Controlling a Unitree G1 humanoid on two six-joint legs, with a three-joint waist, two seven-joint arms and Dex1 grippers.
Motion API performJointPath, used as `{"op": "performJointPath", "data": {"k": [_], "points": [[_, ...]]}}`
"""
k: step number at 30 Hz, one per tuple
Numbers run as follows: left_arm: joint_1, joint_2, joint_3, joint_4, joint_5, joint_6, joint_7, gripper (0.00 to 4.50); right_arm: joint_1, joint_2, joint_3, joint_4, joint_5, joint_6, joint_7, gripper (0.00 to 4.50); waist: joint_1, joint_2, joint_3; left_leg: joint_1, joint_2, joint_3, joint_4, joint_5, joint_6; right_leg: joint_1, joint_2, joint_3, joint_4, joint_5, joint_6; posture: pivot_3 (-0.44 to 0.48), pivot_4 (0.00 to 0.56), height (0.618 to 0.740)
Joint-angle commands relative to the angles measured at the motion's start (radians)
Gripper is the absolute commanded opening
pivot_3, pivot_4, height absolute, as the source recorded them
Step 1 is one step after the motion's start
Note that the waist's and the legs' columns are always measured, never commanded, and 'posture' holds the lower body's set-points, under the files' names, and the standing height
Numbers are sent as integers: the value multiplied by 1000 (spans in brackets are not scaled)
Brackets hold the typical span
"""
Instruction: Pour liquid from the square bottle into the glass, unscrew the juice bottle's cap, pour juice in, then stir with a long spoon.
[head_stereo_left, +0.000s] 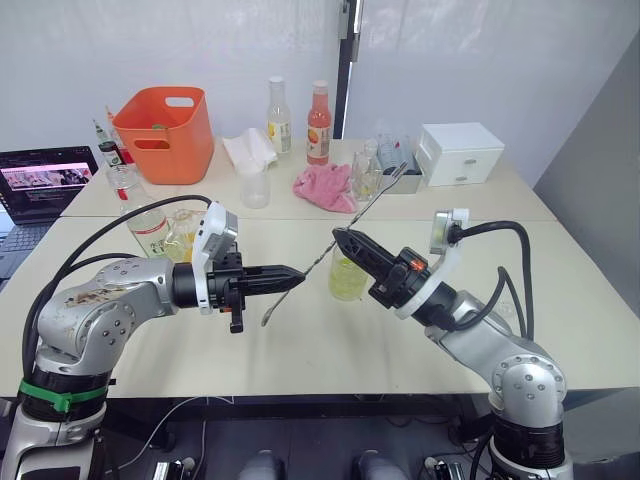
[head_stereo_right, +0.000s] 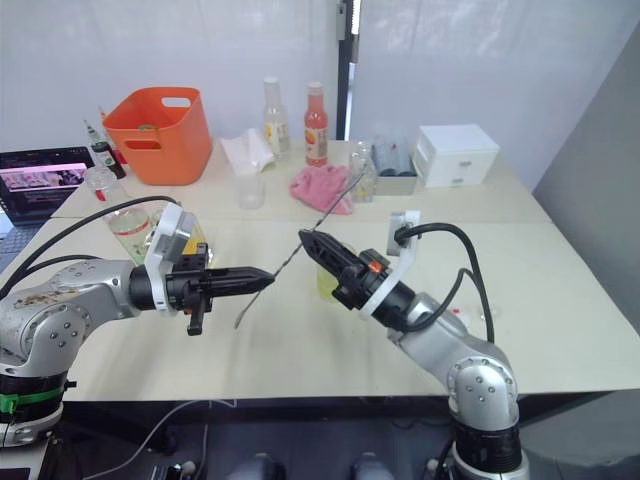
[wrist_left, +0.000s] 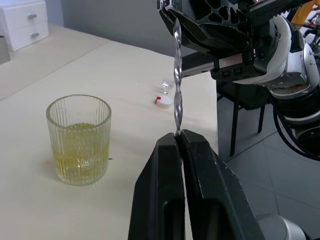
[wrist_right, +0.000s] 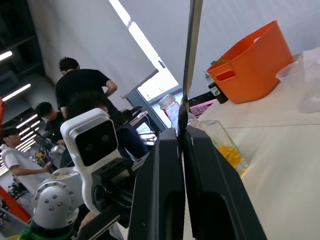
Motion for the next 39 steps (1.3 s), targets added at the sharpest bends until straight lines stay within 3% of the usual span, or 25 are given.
{"op": "performJointPath", "data": {"k": [1, 8, 9, 18, 21, 25, 31, 39], "points": [[-16, 14, 15, -16, -1, -11, 0, 0, 0, -5, -22, -22, 0, -33, 1, 29, 0, 0, 0, 0, 0, 0, 0, 0, 0, 0, 0, 0, 0, 0, 0, 0, 150, 715], [-24, 18, 8, 0, 14, -5, 21, 0, -1, -8, -31, -20, -8, -46, 0, 29, 0, 0, 0, 0, 0, 0, 0, 0, 0, 0, 0, 0, 0, 0, 0, 0, 150, 715], [-23, 20, 8, 2, 15, -11, 12, 675, -6, -11, -33, -16, -11, -47, 0, 0, -1, 0, 0, 0, 0, 0, 0, 0, 0, 0, 0, 0, 0, 0, 0, 0, 150, 715], [32, 7, 38, 9, 6, -30, 25, 3597, -99, -86, -92, 38, -26, -49, 2, 0, -1, 0, 0, 0, 0, 0, 0, 0, 0, 0, 0, 0, 0, 0, 0, 0, 150, 715], [86, -10, 3, 32, 128, -128, 68, 4469, -189, -139, -124, 82, -45, -44, 2, 0, -1, 0, 0, 0, 0, 0, 0, 0, 0, 0, 0, 0, 0, 0, 0, 0, 150, 715], [112, -64, -21, 55, 213, -211, 119, 4469, -288, -221, -143, 134, -68, -16, 14, 0, 2, 0, 0, 0, 0, 1, 0, 0, 0, -1, 0, 0, 0, 0, 0, 0, 150, 715], [110, -119, -49, 41, 244, -218, 164, 4469, -352, -327, -119, 199, -132, 47, 70, 0, 3, 0, 0, -2, 0, 1, -1, 0, 0, -1, -3, 0, -2, 0, 0, 0, 150, 715], [115, -142, -45, 18, 234, -202, 191, 4469, -369, -354, -26, 270, -350, 26, 191, 0, -2, 0, 0, -1, -2, 0, -1, 0, 0, -1, -2, 0, -2, 0, 0, 0, 150, 715]]}}
